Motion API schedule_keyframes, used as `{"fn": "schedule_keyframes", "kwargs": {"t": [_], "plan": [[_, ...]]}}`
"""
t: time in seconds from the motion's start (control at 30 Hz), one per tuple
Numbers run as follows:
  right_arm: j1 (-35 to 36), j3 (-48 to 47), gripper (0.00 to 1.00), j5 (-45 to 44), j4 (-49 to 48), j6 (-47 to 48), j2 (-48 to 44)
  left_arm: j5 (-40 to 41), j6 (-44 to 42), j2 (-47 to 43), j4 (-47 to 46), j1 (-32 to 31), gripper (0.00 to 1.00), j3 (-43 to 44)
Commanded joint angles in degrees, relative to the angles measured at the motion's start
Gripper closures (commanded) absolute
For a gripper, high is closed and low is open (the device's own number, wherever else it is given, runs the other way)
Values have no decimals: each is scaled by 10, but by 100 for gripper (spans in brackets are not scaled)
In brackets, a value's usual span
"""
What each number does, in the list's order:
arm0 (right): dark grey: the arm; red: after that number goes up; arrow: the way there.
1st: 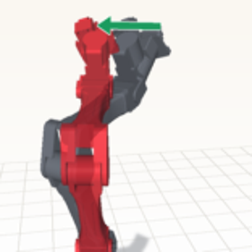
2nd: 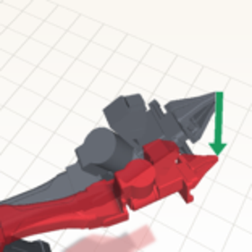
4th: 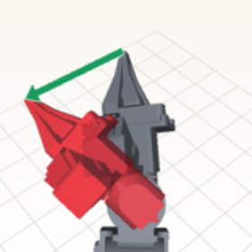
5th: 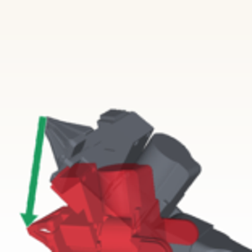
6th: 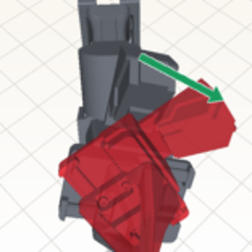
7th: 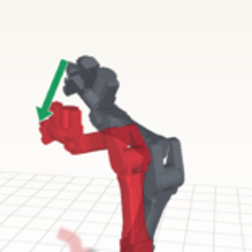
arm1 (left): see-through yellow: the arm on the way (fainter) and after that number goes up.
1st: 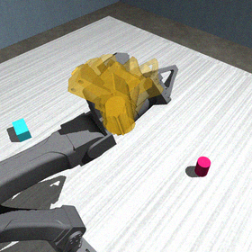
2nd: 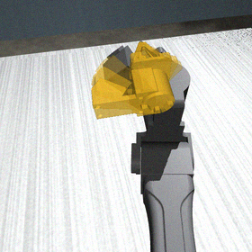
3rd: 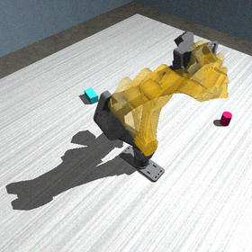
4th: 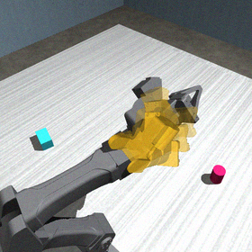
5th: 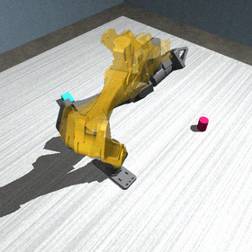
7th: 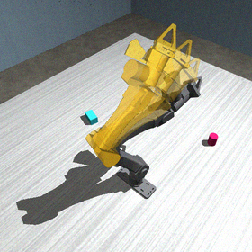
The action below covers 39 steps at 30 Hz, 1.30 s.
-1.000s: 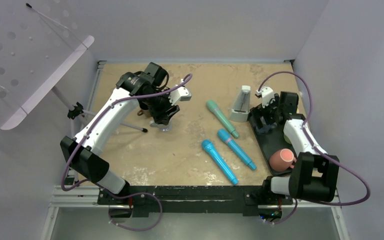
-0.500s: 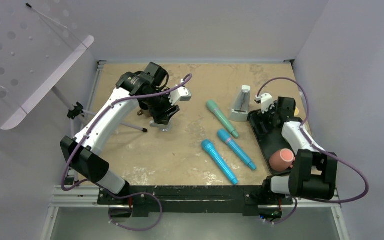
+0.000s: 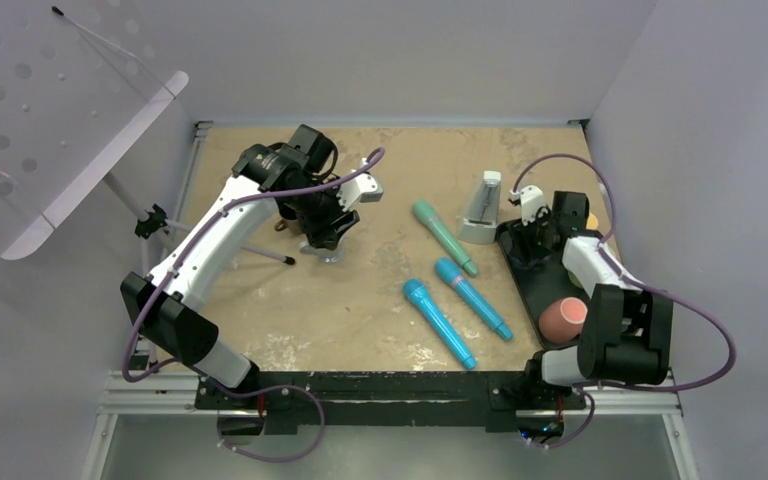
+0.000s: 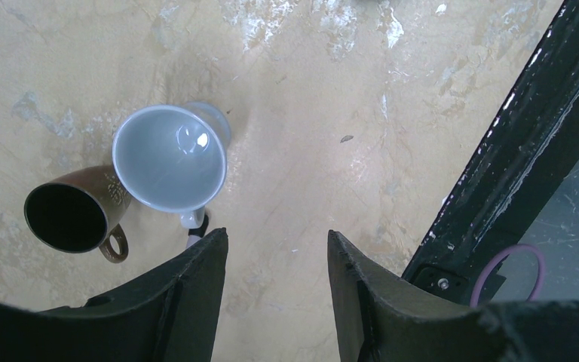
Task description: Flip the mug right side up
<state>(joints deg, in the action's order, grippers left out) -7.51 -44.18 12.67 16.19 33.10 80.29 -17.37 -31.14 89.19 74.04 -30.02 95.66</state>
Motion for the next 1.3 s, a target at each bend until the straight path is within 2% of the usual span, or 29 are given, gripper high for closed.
{"fn": "schedule_keyframes", "kwargs": {"t": [0.0,0.13,0.17,0.2,0.5,0.73,1.03,1.13,1.27], "plan": [[-1,-23,61,-3,-8,-7,-6,-10,-8,-12,-2,3,45,7],[0,-43,80,-4,11,-15,-7,-13,-9,-12,0,4,44,7],[0,-52,88,-2,20,-17,-6,-15,-8,-11,0,4,45,8],[0,-66,100,-1,29,-20,-5,-18,-7,-11,-1,3,45,10],[-1,-135,100,-42,107,-92,18,-60,21,-2,0,3,44,45],[0,-157,100,-84,122,-140,-36,-115,55,3,7,13,44,97],[0,-268,100,-102,188,-202,-107,-214,118,15,31,24,40,178],[0,-306,100,-78,197,-222,-137,-265,149,17,33,28,38,210],[2,-321,100,27,160,-274,-191,-342,200,17,15,30,33,242]]}}
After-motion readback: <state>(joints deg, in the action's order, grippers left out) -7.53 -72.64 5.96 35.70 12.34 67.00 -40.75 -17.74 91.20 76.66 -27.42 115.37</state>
